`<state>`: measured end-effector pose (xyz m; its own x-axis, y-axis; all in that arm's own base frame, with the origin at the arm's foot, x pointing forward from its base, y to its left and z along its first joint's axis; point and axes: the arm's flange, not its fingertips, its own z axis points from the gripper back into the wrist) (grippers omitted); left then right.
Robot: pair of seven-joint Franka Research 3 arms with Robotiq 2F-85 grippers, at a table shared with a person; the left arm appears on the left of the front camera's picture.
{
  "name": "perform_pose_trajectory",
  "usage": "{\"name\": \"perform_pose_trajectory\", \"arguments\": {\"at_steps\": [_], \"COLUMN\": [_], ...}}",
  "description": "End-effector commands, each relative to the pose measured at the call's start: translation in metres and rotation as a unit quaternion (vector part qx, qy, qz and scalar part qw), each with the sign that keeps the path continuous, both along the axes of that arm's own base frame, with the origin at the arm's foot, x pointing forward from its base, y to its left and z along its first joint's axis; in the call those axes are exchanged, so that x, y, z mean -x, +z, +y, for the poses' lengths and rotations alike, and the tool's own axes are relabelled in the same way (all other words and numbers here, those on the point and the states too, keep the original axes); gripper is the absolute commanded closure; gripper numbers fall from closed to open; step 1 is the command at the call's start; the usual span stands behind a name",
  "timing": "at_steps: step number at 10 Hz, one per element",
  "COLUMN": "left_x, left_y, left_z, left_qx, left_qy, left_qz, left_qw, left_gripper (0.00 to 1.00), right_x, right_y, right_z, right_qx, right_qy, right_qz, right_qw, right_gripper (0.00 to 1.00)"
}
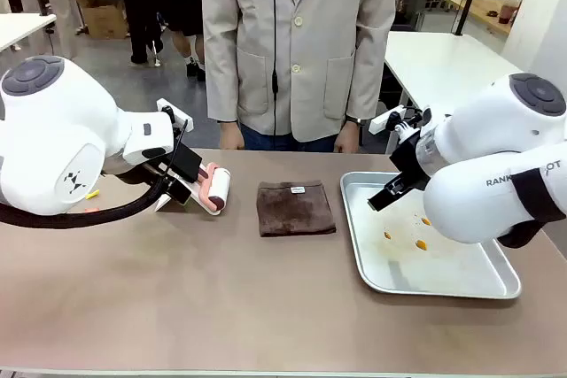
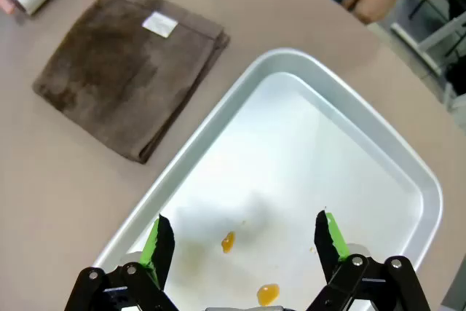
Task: Clean the surface of the table.
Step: Hold the Lint Roller with your left hand and the towel with your right hand.
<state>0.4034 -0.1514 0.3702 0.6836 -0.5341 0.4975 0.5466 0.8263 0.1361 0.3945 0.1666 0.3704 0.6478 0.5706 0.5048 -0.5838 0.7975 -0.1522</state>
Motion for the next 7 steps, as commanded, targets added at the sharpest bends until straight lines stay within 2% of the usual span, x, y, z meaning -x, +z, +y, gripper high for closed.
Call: {"name": "perform_pose_trajectory", "arguments": {"at_steps": [1, 7], "left_x": [0.0, 0.0], "left_y": [0.0001, 0.0001], "left_z": [0.0, 0.0], "left_qx": [0.0, 0.0], "left_qy": [0.0, 0.0], "left_qz": [0.0, 0.0], "left_qw": [1.0, 1.0], "left_gripper": [0.0, 0.0], "right_x": [0.0, 0.0], "right_y": [0.0001, 0.0001], "right_z": [0.0, 0.0], "right_qx": [0.0, 0.0], "right_qy": [0.0, 0.0], "right_qz": [0.0, 0.0], "right_qw": [1.0, 1.0], "right_gripper": [0.0, 0.0]}}
